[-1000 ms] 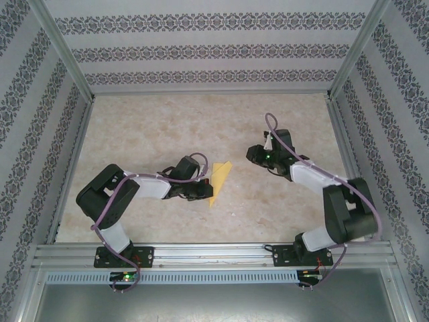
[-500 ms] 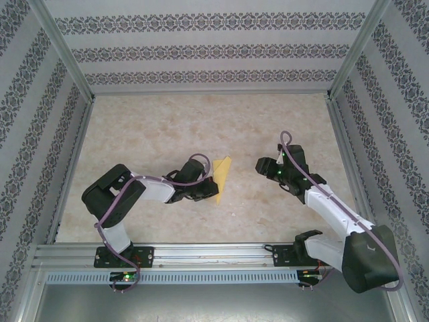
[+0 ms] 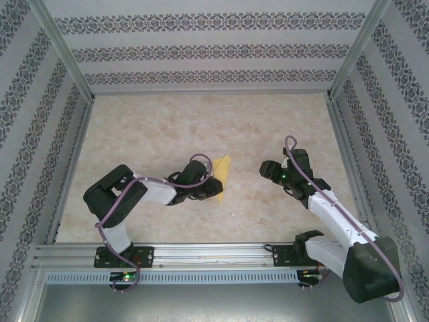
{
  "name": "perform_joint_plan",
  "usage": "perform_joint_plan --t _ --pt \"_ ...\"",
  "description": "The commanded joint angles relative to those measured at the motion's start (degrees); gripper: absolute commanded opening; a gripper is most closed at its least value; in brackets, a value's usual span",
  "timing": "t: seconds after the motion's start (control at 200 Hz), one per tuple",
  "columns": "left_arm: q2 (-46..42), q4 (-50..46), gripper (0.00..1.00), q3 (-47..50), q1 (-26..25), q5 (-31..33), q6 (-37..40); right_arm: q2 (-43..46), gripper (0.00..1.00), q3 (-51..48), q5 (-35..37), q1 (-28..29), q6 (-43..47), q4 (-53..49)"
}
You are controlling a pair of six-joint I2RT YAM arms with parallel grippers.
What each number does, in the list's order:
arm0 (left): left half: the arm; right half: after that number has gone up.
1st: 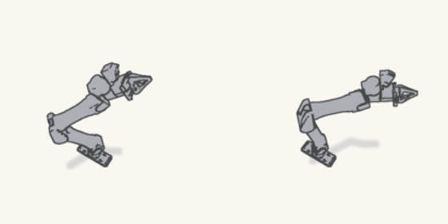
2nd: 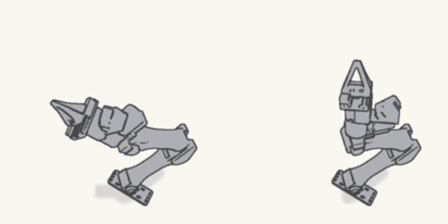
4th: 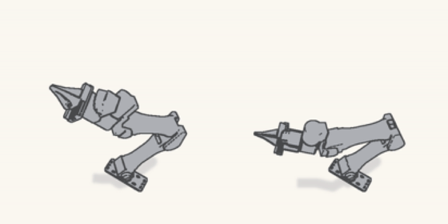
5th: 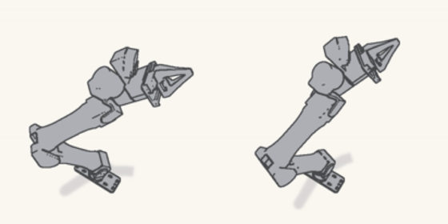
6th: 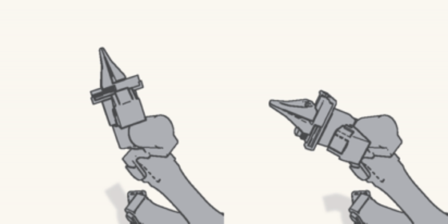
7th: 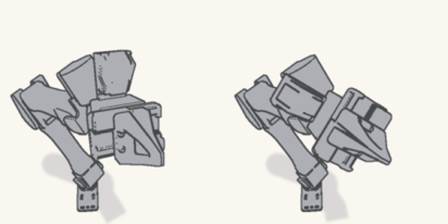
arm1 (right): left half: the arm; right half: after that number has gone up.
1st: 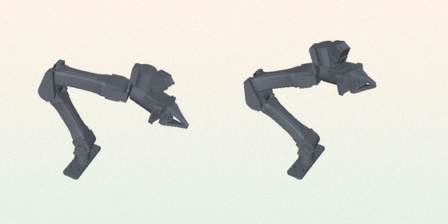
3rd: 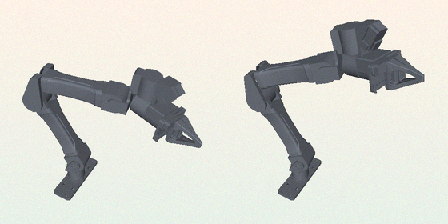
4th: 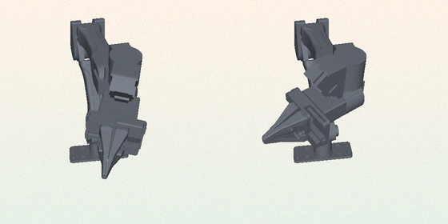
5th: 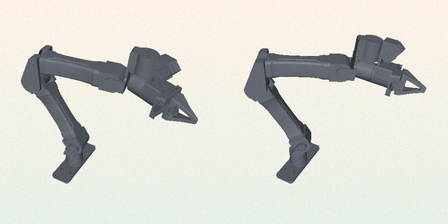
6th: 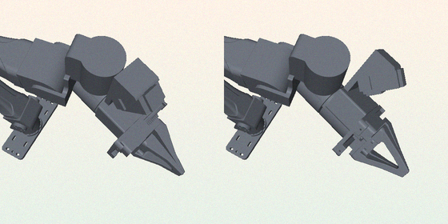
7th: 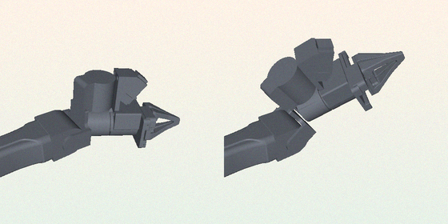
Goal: Fold a paper plane with a square sheet of paper (fold left side to right side)
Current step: Fold the wing for the fifth time at the center of the table, then pick up the paper plane at the center of the table.
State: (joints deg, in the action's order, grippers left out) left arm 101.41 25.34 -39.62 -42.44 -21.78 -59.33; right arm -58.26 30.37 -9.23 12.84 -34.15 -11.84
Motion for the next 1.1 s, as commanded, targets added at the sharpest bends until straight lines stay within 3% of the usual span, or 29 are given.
perform_joint_plan --t 0.0,0.24,0.54,0.849,0.899,1.094 --pt "-1.89 1.39 0.23 -0.82 -1.0 1.12 3.21 0.81 0.62 -0.15 0.56 -0.47 1.06 -1.64" --pt "-11.7 -5.69 0.32 0.31 0.32 2.72 10.29 -0.17 0.63 2.27 2.91 2.16 1.52 -4.44" --pt "-24.42 -20.47 0.4 0.93 5.76 9.76 18.21 -7.09 0.69 8.71 11.32 14.7 1.27 -6.7" --pt "-39.2 -31.64 0.62 5.22 14.06 14.98 22.78 -21.69 0.74 21.15 20.05 28.18 1.18 -11.44" --pt "-41.9 -33.7 0.65 5.77 15.44 15.31 24.11 -24.68 0.8 23.53 21.14 30.08 1.27 -12.42" --pt "-50.88 -36.23 0.71 8.81 20.15 16.5 25.54 -35.5 0.81 31.96 23.92 35.23 1.72 -14.87"
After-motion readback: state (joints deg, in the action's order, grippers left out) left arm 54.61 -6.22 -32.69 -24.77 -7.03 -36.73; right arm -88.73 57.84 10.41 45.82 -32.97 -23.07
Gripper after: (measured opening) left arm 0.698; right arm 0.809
